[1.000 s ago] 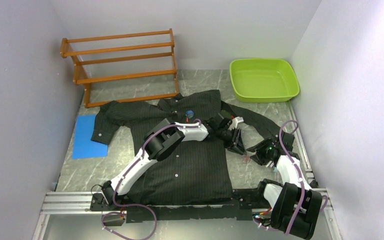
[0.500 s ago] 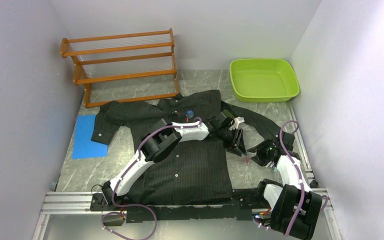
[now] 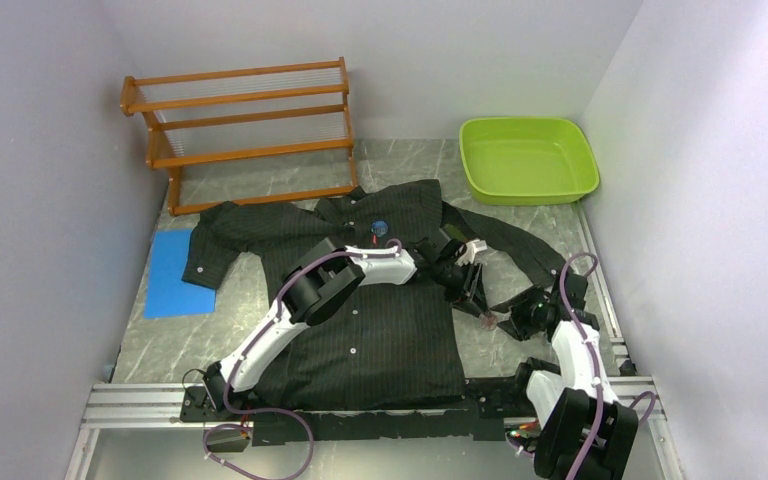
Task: Pin the brooch onto the clothing
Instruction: Pick up the brooch from the center of the board.
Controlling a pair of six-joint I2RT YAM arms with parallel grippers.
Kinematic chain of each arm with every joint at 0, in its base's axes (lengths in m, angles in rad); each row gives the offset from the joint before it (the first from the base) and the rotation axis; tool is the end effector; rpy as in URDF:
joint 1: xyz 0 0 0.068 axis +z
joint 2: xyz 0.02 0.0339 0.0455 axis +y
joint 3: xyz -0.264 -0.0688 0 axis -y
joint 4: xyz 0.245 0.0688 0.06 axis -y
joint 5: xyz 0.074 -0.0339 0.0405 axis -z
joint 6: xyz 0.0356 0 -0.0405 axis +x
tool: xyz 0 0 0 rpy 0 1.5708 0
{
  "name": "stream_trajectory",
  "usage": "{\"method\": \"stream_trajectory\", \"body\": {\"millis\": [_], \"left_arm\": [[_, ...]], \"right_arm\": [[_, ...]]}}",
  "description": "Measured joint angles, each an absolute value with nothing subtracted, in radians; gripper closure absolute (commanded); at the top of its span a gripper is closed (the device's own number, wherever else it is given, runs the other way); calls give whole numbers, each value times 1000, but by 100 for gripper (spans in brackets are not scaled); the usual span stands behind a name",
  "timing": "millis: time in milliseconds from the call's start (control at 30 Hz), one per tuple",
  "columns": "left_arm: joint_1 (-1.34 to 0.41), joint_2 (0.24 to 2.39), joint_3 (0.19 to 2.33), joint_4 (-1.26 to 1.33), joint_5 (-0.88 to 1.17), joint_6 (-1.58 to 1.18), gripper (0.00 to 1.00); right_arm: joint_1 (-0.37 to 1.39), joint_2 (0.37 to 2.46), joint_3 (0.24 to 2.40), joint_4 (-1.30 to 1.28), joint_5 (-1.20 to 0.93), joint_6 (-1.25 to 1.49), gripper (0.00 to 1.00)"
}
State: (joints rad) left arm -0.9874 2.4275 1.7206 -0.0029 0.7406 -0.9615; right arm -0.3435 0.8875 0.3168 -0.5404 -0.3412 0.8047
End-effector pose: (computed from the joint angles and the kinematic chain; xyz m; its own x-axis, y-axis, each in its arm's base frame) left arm 0.2669 -0.4479 0.1076 -0.9418 0.3281 -0.0735 0.2195 0.4343 -0.8736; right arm 0.1355 -0.0358 0.1400 -0.4571 0.8847 -0.0915 0.7312 0.4324 0.5276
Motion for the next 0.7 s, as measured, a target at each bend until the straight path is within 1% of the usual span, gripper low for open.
{"method": "stream_trajectory", "body": {"millis": [133,267,333,433,500,567,700], "left_arm": [[-993,2461,1721,62,785,-994,72],[-993,2468,1721,77,796,-1008,91],[-994,2468,1721,67,788,-1001,97],[-994,2466,1721,61,789,-982,97],[-987,2459,1720,51,786,-967,97],[-979,2429,1687,43,771,-949,97],[-913,2299,1542,38,739,-921,97]], "right_arm": [[-344,884,294,-518,-392,828,53],[-344,892,295,-514,-399,830,53],[-344,896,297,-514,-399,830,53],[-344,900,306,-517,-398,822,51],[-344,910,319,-525,-395,810,47],[-344,916,338,-536,-391,789,43],[-344,926,425,-527,-440,736,31]]}}
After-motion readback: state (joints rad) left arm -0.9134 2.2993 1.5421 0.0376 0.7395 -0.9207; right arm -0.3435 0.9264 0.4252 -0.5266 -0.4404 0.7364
